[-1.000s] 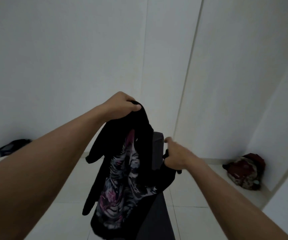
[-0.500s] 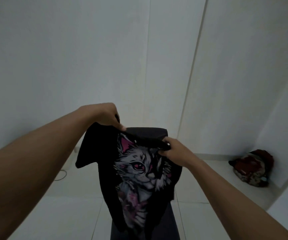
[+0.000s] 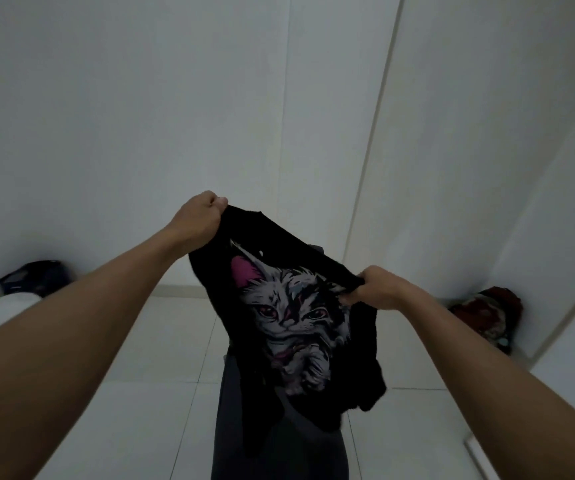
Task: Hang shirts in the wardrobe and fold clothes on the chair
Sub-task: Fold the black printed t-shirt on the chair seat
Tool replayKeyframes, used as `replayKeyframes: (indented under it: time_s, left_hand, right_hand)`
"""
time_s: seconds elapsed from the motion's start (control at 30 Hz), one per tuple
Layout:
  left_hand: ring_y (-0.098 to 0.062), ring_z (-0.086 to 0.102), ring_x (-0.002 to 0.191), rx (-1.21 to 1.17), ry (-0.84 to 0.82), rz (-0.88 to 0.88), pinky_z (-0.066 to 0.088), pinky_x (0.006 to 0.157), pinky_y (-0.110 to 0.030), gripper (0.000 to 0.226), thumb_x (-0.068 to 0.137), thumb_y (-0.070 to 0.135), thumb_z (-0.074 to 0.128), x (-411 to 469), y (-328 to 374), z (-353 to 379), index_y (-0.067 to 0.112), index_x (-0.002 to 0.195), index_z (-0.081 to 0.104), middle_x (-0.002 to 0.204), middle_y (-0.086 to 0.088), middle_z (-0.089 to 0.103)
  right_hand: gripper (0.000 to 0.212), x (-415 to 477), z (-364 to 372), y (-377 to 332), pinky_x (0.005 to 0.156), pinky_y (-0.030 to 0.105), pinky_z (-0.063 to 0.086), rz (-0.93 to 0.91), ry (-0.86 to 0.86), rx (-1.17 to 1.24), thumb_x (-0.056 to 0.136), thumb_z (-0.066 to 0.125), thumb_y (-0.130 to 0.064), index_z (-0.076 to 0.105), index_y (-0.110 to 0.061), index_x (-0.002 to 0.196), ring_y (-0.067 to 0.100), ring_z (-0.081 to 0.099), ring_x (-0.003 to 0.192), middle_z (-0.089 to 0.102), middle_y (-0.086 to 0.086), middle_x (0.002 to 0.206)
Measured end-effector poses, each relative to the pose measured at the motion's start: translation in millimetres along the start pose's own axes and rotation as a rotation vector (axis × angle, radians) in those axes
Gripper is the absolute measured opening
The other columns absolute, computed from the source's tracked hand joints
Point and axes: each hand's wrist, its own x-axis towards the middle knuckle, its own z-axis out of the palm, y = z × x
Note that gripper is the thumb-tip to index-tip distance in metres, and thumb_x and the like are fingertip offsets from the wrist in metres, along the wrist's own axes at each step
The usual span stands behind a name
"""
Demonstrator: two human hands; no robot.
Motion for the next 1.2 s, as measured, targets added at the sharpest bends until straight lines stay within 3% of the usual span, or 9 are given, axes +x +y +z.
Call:
replayKeyframes:
  time_s: [0.17, 0.3, 0.53, 0.67, 0.77, 0.87, 0.97, 1.07, 1.2]
  left_hand:
    - [-0.015, 0.061, 0.071, 0.322, -0.291, -0.061, 0.042, 0.062, -0.028, 0.069, 0.072, 0.082, 0.059, -19, -9, 1, 0.013, 0.076, 0.071, 0.074, 0.002, 0.067]
    - [-0.017, 0.061, 0.066, 0.180, -0.401, -0.102, 0.044, 0.060, -0.026, 0.034, 0.083, 0.051, 0.074, -37, -27, 4, 0.016, 0.081, 0.076, 0.071, -0.001, 0.067]
    - [-0.013, 0.060, 0.064, -0.274, -0.138, -0.150, 0.048, 0.063, -0.024, 0.020, 0.094, 0.029, 0.069, -73, -57, 29, 0.010, 0.089, 0.071, 0.076, -0.003, 0.065]
    - [-0.020, 0.063, 0.074, 0.061, -0.164, -0.069, 0.046, 0.063, -0.026, 0.017, 0.094, 0.034, 0.066, -85, -64, 36, 0.017, 0.093, 0.069, 0.084, -0.004, 0.069]
    - [-0.021, 0.057, 0.069, 0.251, -0.218, -0.109, 0.041, 0.057, -0.029, 0.027, 0.092, 0.040, 0.067, -96, -66, 40, 0.016, 0.097, 0.055, 0.084, -0.006, 0.065]
    - [-0.015, 0.060, 0.073, 0.279, -0.311, -0.202, 0.042, 0.061, -0.029, 0.042, 0.076, 0.051, 0.080, -110, -69, 40, 0.017, 0.090, 0.060, 0.086, 0.000, 0.067]
    - [-0.012, 0.061, 0.065, 0.338, -0.461, -0.252, 0.041, 0.058, -0.026, 0.055, 0.055, 0.070, 0.075, -133, -69, 37, 0.018, 0.073, 0.070, 0.065, 0.007, 0.065]
    - [-0.014, 0.053, 0.055, 0.375, -0.582, -0.298, 0.037, 0.056, -0.028, 0.051, 0.067, 0.068, 0.068, -152, -71, 34, 0.017, 0.063, 0.071, 0.050, 0.006, 0.055]
    - [-0.018, 0.068, 0.090, 0.225, -0.685, -0.396, 0.048, 0.075, -0.030, 0.031, 0.087, 0.049, 0.069, -165, -84, 25, 0.020, 0.092, 0.078, 0.091, 0.000, 0.076]
  right_hand:
    - [0.009, -6, 9, 18, 0.065, 0.030, 0.047, 0.051, 0.145, 0.012, 0.083, 0.067, -0.005, 0.068, 0.002, 0.086, 0.028, 0.068, 0.081, 0.068, 0.013, 0.085]
    - [0.012, -18, 22, 21, 0.054, 0.027, 0.040, 0.091, 0.259, 0.005, 0.088, 0.061, -0.009, 0.066, -0.001, 0.080, 0.025, 0.061, 0.069, 0.064, 0.010, 0.076]
    - [0.017, -37, 58, 34, 0.063, 0.030, 0.045, 0.148, 0.411, 0.111, 0.081, 0.051, -0.001, 0.067, 0.002, 0.086, 0.029, 0.061, 0.073, 0.066, 0.013, 0.079]
    - [0.011, -45, 67, 58, 0.055, 0.028, 0.039, 0.215, 0.474, 0.131, 0.079, 0.052, 0.000, 0.060, 0.000, 0.072, 0.031, 0.063, 0.071, 0.059, 0.009, 0.068]
    - [0.017, -48, 70, 79, 0.064, 0.030, 0.042, 0.208, 0.495, 0.187, 0.080, 0.051, 0.003, 0.068, 0.006, 0.082, 0.029, 0.064, 0.080, 0.059, 0.006, 0.072]
    - [0.028, -58, 74, 94, 0.072, 0.029, 0.041, 0.155, 0.442, 0.269, 0.082, 0.045, 0.005, 0.070, -0.002, 0.091, 0.022, 0.056, 0.084, 0.061, 0.005, 0.087]
    - [0.028, -72, 81, 114, 0.059, 0.029, 0.036, 0.100, 0.336, 0.358, 0.077, 0.040, 0.005, 0.061, -0.011, 0.067, 0.024, 0.054, 0.064, 0.060, 0.003, 0.066]
    - [0.032, -85, 80, 126, 0.055, 0.027, 0.034, 0.042, 0.226, 0.365, 0.076, 0.042, 0.007, 0.051, -0.014, 0.053, 0.017, 0.044, 0.046, 0.049, 0.001, 0.050]
    - [0.042, -101, 74, 130, 0.047, 0.024, 0.028, -0.061, 0.029, 0.331, 0.090, 0.065, -0.020, 0.058, -0.019, 0.048, 0.007, 0.038, 0.036, 0.045, -0.011, 0.042]
